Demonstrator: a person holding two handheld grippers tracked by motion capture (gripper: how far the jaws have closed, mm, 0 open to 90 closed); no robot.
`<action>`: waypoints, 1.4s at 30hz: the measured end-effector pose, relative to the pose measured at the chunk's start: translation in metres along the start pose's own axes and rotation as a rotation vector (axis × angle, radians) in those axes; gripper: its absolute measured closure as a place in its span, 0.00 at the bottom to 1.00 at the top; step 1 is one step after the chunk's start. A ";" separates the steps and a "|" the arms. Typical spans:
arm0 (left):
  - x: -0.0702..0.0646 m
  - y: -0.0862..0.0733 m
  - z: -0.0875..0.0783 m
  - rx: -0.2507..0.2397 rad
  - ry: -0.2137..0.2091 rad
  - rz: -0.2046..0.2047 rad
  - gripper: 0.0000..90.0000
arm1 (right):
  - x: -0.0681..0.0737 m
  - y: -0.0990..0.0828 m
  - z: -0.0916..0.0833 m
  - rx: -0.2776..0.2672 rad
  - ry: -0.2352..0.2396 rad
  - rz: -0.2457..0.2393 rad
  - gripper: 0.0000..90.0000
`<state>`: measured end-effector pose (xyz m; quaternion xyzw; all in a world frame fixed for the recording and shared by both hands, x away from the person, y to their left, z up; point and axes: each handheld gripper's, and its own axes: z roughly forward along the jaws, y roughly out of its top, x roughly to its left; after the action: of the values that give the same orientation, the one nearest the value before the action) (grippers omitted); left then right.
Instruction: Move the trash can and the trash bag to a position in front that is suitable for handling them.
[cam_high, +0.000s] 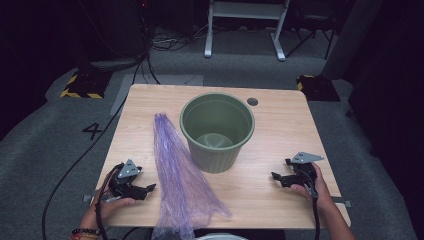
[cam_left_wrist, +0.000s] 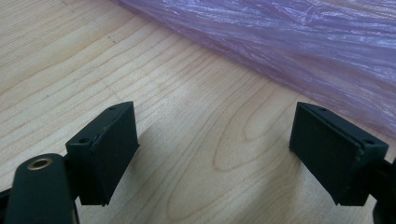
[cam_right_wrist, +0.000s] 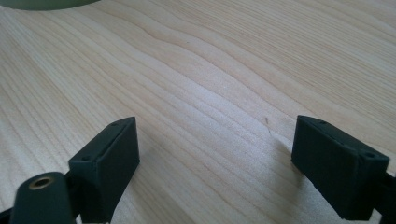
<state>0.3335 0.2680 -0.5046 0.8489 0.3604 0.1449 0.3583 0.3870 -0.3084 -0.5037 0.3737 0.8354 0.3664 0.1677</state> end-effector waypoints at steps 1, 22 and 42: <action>0.000 0.000 0.000 0.000 0.000 0.001 0.17 | 0.000 0.000 0.000 0.000 0.000 0.000 0.16; 0.000 0.001 0.001 0.000 0.011 0.001 0.17 | -0.002 0.002 -0.001 -0.004 0.044 -0.001 0.23; 0.000 0.001 0.001 -0.001 0.010 -0.006 0.16 | 0.021 0.056 -0.016 -0.173 0.109 -0.108 0.29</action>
<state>0.3343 0.2665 -0.5045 0.8471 0.3645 0.1481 0.3574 0.3925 -0.2751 -0.4522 0.2918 0.8275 0.4473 0.1731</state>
